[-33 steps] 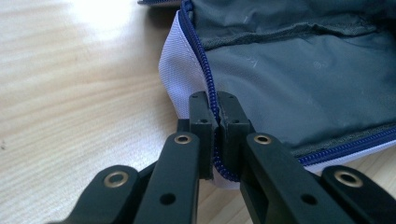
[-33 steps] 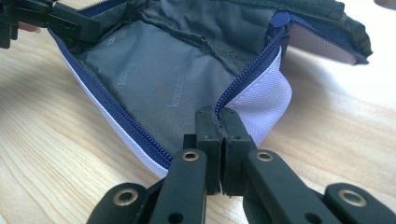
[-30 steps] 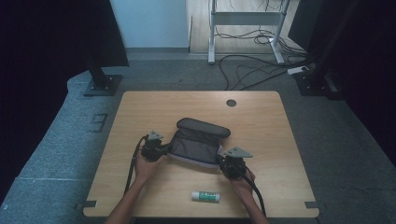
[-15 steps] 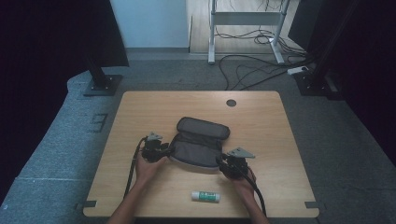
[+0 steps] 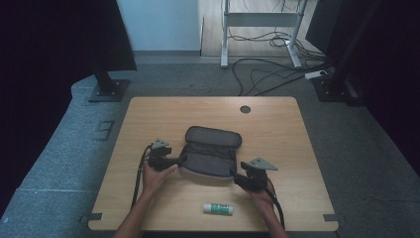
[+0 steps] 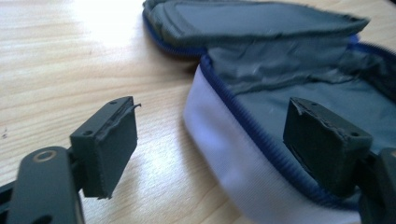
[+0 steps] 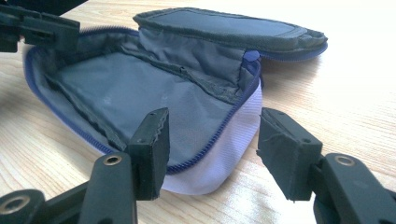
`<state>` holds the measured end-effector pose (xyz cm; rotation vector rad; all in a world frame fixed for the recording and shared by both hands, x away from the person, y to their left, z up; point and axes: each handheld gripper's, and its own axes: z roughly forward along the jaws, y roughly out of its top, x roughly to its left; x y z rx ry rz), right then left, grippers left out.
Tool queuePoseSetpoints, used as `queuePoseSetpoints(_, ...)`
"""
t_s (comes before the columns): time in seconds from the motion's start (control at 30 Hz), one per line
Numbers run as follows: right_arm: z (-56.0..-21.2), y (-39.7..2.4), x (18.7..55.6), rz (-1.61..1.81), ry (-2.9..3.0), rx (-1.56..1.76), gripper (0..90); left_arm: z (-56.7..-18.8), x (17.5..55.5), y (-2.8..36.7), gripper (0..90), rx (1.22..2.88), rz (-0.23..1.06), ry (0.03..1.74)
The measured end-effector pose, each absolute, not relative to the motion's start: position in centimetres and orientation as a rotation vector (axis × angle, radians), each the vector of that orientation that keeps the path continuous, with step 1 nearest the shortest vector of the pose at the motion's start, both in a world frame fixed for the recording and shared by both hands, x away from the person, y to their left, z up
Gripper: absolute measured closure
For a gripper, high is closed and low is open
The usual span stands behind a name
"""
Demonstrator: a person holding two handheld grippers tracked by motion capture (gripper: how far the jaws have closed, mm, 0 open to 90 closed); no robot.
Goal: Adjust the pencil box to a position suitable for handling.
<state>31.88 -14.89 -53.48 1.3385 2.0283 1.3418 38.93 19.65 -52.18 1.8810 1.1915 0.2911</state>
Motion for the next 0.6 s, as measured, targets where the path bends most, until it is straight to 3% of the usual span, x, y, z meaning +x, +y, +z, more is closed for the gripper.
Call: queuePoseSetpoints(0.6,-53.0,-15.0,30.6,1.341,2.060,1.271,41.6,-51.0,37.8,21.2,19.0,1.888,0.290,1.202)
